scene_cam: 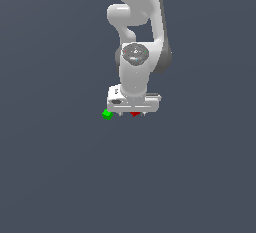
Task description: Stack the red cube on top of the green cube.
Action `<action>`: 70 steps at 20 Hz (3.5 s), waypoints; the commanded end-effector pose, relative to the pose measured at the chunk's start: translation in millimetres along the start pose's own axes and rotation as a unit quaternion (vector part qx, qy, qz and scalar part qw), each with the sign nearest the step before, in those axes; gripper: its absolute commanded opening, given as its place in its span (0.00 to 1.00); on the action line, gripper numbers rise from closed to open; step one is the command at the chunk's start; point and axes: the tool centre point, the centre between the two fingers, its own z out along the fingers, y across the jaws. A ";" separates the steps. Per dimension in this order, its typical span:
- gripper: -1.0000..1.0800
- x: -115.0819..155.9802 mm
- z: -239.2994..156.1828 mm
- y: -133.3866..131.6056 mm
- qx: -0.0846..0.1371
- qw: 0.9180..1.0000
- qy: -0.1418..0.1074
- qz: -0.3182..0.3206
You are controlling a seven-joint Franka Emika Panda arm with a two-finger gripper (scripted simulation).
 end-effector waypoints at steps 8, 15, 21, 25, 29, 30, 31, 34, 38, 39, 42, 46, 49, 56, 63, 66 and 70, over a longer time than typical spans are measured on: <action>0.96 -7.0 5.4 -3.5 0.000 1.000 0.001 -0.017; 0.96 -29.2 22.1 -12.7 -0.001 0.998 0.006 -0.070; 0.96 -60.7 45.7 -21.3 -0.001 0.990 0.012 -0.143; 0.96 -79.9 60.3 -24.0 -0.002 0.982 0.016 -0.186; 0.96 -94.3 71.8 -24.5 -0.002 0.976 0.018 -0.219; 0.96 -97.1 74.1 -24.4 -0.002 0.974 0.019 -0.225; 0.96 -99.5 76.1 -24.3 -0.002 0.973 0.019 -0.231; 0.96 -104.9 80.5 -24.0 -0.002 0.970 0.020 -0.243; 0.96 -107.2 82.8 -23.6 -0.002 0.968 0.021 -0.249; 0.96 -106.9 82.7 -23.5 -0.002 0.968 0.021 -0.248; 0.96 -105.0 81.6 -23.2 -0.002 0.969 0.020 -0.244; 0.96 -105.4 82.8 -23.2 -0.002 0.969 0.020 -0.245; 0.96 -105.4 88.3 -23.3 -0.002 0.969 0.020 -0.245; 0.96 -104.6 116.3 -23.3 -0.002 0.969 0.020 -0.244; 0.96 -103.5 131.4 -23.4 -0.002 0.969 0.020 -0.244; 0.00 -103.5 131.6 -23.4 -0.002 0.969 0.020 -0.244; 0.00 -103.5 131.6 -23.4 -0.002 0.969 0.020 -0.244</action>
